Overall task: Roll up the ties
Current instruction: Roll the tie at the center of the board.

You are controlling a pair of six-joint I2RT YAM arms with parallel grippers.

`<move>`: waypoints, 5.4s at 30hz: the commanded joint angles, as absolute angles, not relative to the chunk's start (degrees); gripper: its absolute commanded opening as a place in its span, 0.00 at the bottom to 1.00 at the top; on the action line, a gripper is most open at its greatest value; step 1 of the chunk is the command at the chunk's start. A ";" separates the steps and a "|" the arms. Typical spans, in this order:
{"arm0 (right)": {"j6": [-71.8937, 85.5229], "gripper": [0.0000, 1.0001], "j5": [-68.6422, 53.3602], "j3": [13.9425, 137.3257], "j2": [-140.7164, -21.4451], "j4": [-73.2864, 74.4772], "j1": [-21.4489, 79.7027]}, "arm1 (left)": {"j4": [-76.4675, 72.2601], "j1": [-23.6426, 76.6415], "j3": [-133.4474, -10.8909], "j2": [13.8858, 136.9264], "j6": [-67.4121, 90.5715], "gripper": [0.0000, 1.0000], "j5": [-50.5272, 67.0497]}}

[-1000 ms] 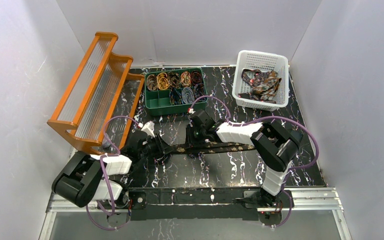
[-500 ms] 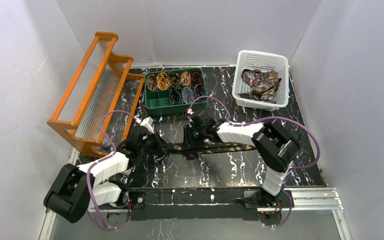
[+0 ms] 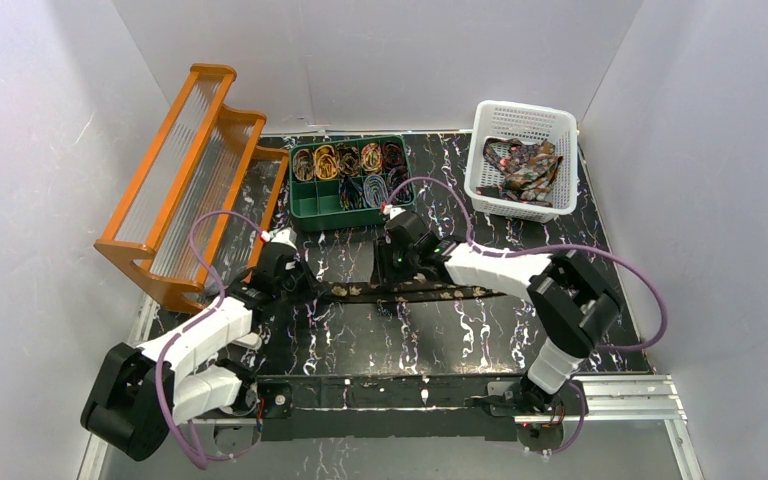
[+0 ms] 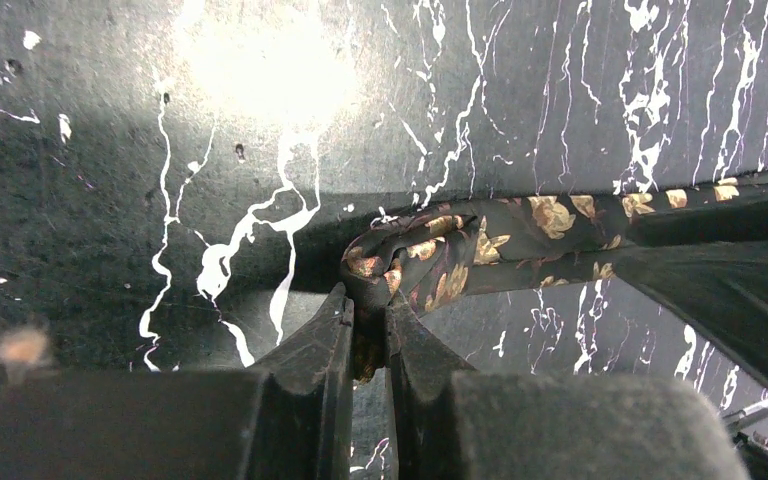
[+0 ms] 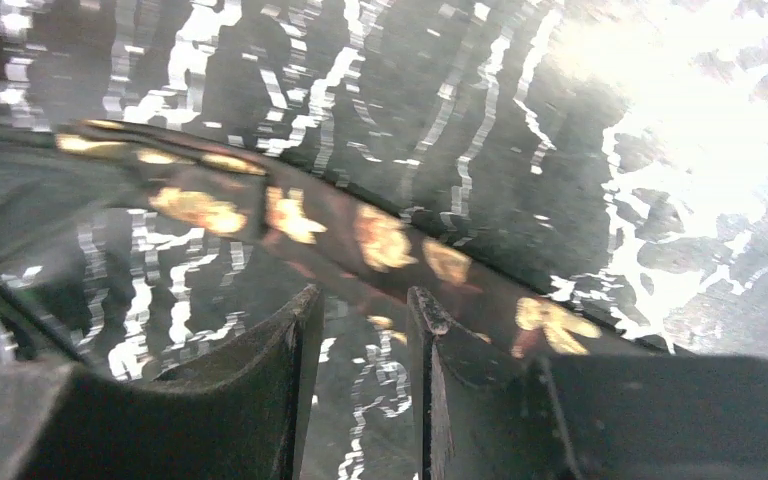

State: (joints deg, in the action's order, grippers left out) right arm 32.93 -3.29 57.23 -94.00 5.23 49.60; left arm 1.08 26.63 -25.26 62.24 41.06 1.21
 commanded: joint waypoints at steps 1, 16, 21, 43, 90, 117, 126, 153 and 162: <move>30.61 0.45 1.36 59.44 -99.17 9.56 49.66 | 6.66 27.06 -28.84 61.42 39.46 0.00 -2.48; 31.46 0.40 -9.57 58.24 -101.50 7.58 49.66 | 18.18 36.02 -38.95 67.41 37.20 0.00 -18.98; 31.72 0.40 -11.67 57.49 -100.68 5.88 49.61 | 21.11 39.49 -42.15 70.31 36.56 0.00 -24.09; 43.92 0.51 9.01 43.97 -77.86 5.27 43.35 | 34.36 57.75 -57.29 84.47 34.37 0.00 -44.51; 7.69 0.99 -22.93 39.30 -74.79 -18.47 39.83 | 28.27 45.94 -46.30 64.78 41.66 0.91 -23.48; -24.68 0.99 -27.40 55.68 -105.41 -16.01 52.91 | 23.73 31.82 -34.98 59.32 39.22 0.92 -12.19; -25.28 0.96 -23.55 54.69 -108.12 -17.16 53.16 | 23.31 31.38 -34.96 59.84 38.87 0.92 -11.36; -23.90 0.77 -21.59 51.96 -103.64 -16.42 56.05 | 22.08 31.29 -33.15 59.88 39.83 0.91 -10.20; -22.67 0.54 -22.37 52.61 -104.40 -16.11 56.02 | 22.20 31.29 -32.63 58.61 39.90 0.91 -9.78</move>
